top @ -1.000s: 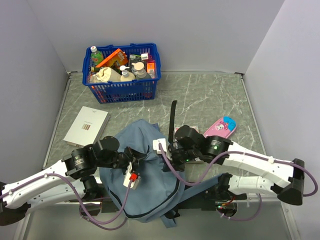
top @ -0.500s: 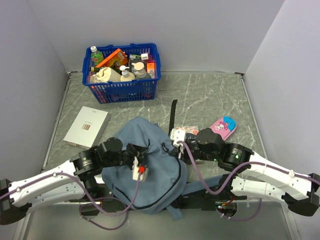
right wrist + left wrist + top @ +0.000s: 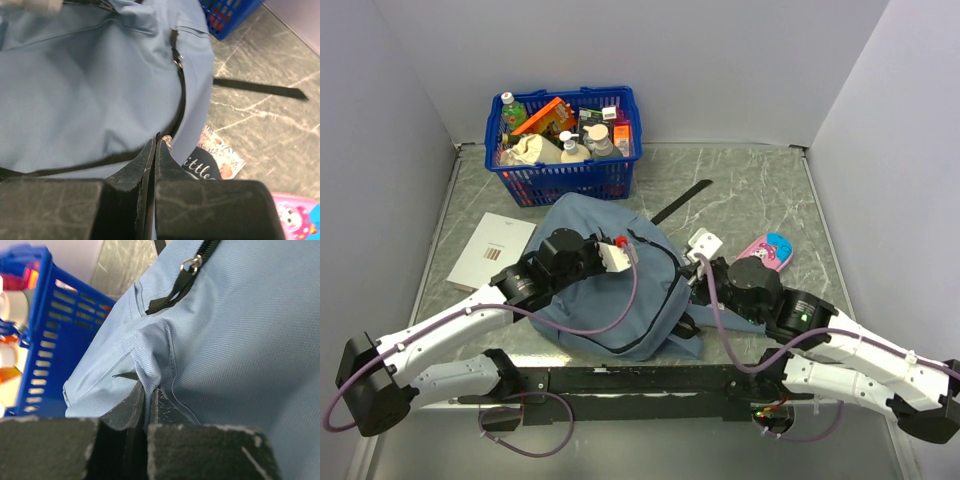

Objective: Pack the student bag
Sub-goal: Unzip the student bag at the center of the board.

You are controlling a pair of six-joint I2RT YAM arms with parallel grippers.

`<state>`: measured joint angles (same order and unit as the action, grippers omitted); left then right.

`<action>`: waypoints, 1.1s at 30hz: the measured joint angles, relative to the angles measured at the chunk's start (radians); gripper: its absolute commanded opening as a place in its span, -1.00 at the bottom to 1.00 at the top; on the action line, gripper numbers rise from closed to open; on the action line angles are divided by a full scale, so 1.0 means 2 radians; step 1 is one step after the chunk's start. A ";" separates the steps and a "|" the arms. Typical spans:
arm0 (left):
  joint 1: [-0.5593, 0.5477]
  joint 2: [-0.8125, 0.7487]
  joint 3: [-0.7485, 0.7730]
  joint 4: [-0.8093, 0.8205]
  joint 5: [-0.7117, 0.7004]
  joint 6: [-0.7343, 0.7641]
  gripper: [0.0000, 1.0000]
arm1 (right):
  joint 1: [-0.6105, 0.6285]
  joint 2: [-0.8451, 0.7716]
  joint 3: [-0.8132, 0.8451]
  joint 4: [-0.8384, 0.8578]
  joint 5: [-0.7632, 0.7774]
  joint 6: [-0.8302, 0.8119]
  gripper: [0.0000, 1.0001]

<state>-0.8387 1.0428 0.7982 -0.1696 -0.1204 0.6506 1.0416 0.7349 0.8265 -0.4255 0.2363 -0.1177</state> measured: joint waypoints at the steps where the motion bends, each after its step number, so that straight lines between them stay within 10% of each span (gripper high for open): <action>1: 0.001 0.000 0.000 -0.001 0.000 -0.009 -0.98 | 0.000 -0.010 -0.008 0.001 0.002 0.008 -1.00; 8: 0.001 0.000 0.000 -0.019 0.003 -0.060 -0.92 | 0.000 -0.047 -0.048 -0.002 -0.012 0.065 -1.00; 15: 0.007 -0.001 0.044 -0.065 0.068 -0.065 0.97 | 0.003 -0.050 -0.057 -0.005 -0.010 0.119 -1.00; 23: 0.007 -0.020 0.104 -0.062 0.253 0.012 0.93 | 0.003 -0.051 -0.068 0.027 -0.004 0.128 -1.00; 33: 0.009 0.216 0.223 -0.123 0.387 0.105 0.98 | 0.004 -0.067 -0.084 0.067 -0.064 0.105 -1.00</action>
<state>-0.8207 1.4750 1.2446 -0.4149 0.6537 0.8616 1.0492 0.6010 0.6586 -0.2909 0.1074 0.0925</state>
